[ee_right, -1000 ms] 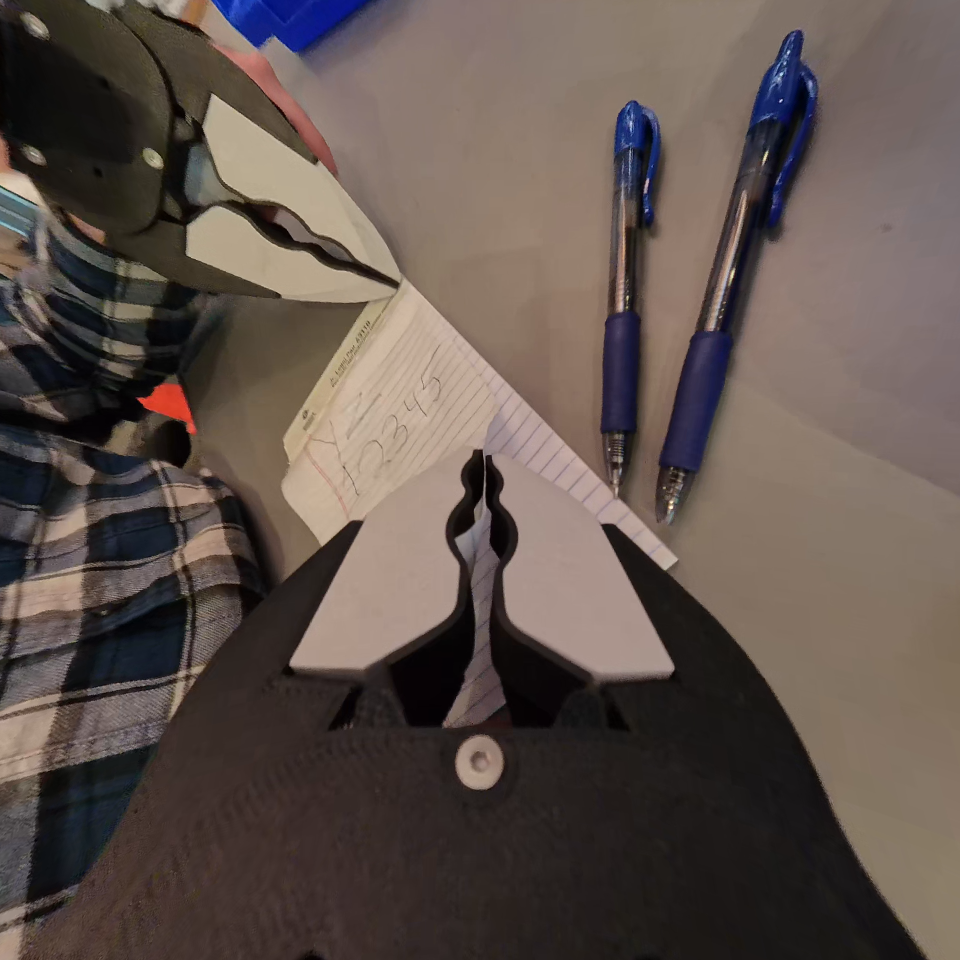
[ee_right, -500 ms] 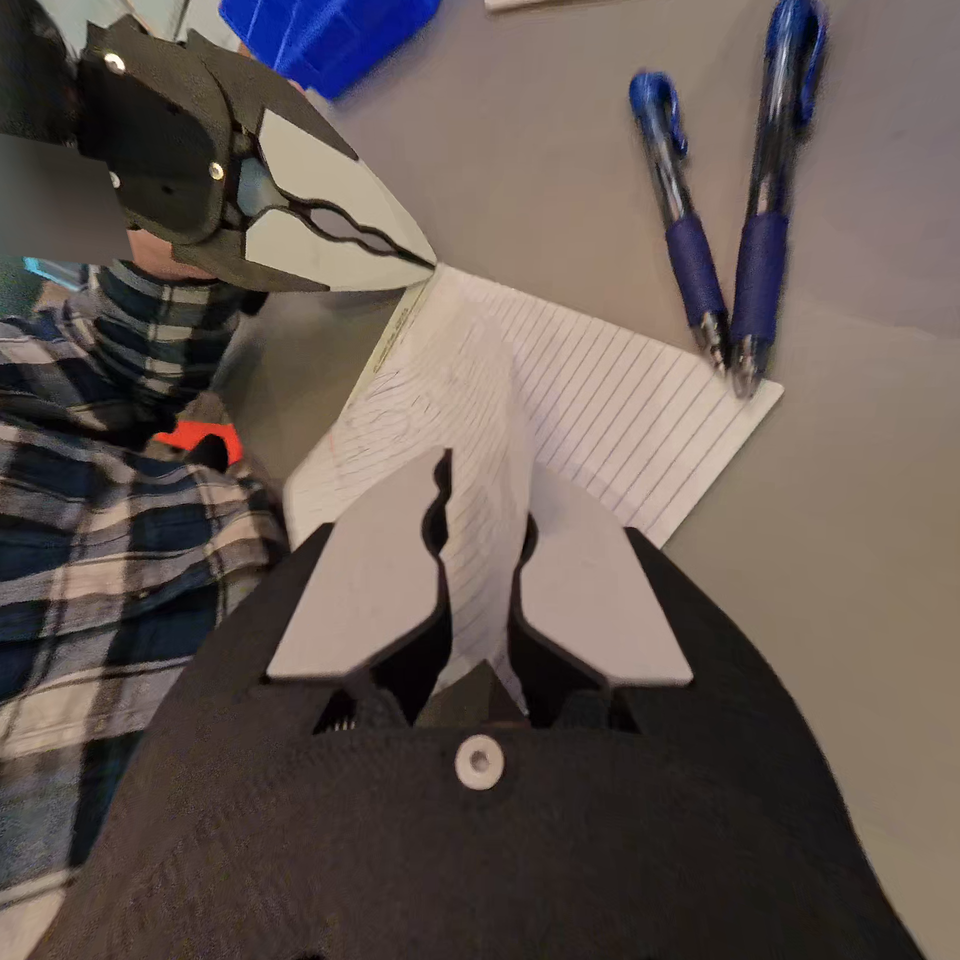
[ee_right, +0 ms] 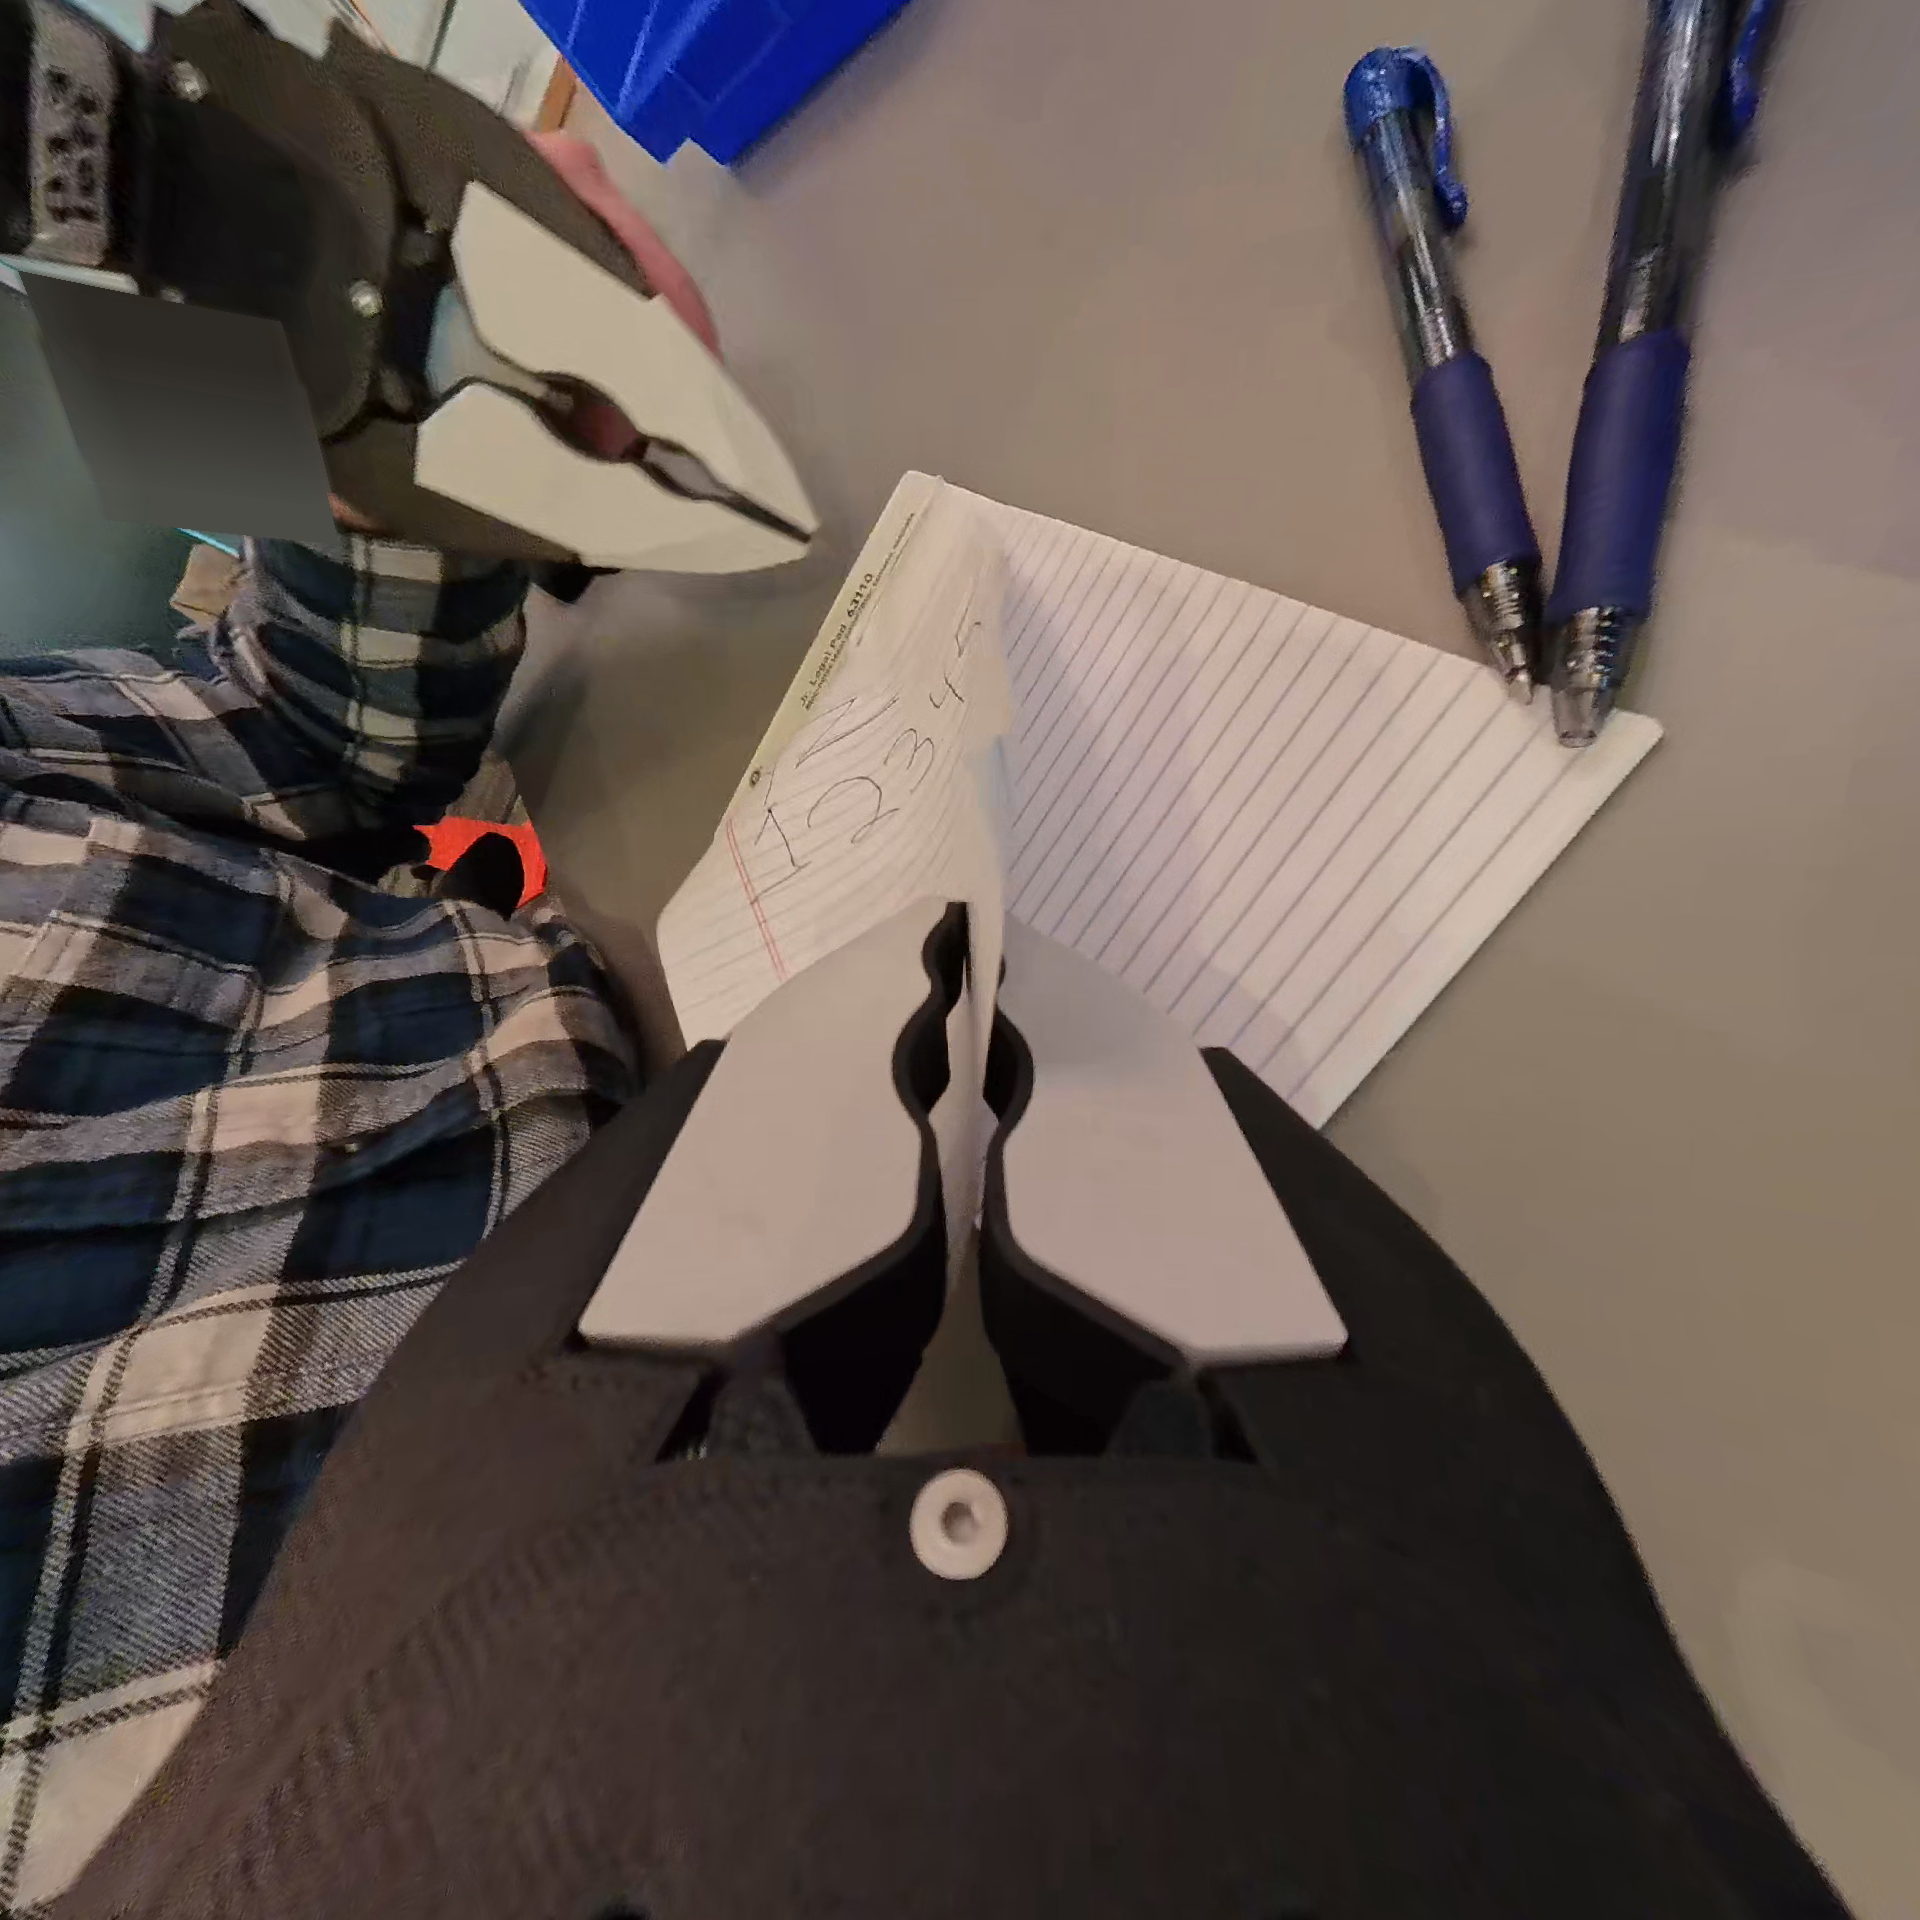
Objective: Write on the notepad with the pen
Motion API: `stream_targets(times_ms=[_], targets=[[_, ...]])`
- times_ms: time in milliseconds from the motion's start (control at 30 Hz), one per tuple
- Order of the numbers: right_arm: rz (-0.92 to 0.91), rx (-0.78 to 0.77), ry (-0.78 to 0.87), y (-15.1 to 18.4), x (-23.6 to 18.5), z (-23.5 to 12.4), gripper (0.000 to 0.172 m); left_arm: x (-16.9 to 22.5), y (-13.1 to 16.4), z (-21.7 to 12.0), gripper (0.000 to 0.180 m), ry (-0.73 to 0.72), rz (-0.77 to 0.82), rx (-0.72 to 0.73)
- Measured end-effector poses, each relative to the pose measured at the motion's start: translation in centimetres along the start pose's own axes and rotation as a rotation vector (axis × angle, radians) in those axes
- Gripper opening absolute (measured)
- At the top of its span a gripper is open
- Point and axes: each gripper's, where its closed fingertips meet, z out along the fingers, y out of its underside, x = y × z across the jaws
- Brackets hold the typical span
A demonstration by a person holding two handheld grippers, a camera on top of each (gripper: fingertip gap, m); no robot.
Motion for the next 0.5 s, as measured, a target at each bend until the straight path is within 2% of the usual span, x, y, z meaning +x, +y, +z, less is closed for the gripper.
stream_targets(times_ms=[33, 167, 400, 500], targets=[[0.003, 0.004, -0.007, -0.2, 0.0, 0.0, 0.000, 0.5, 0.1, -0.1, 0.000, 0.005, 0.008, -0.019], [-0.004, 0.002, -0.018, -0.6, 0.0, 0.2, 0.000, 2.1, 1.6, 1.6, 0.000, 0.036, 0.044, -0.115], [-0.024, -0.052, 0.011, 0.6, 0.1, 0.2, 0.001, 2.0, 1.7, 1.7, 0.000, 0.011, -0.001, -0.126], [-0.040, -0.006, 0.071, 1.0, 0.5, -1.9, 0.001, 1.3, 1.8, 1.7, 0.000, -0.020, -0.033, -0.112]])
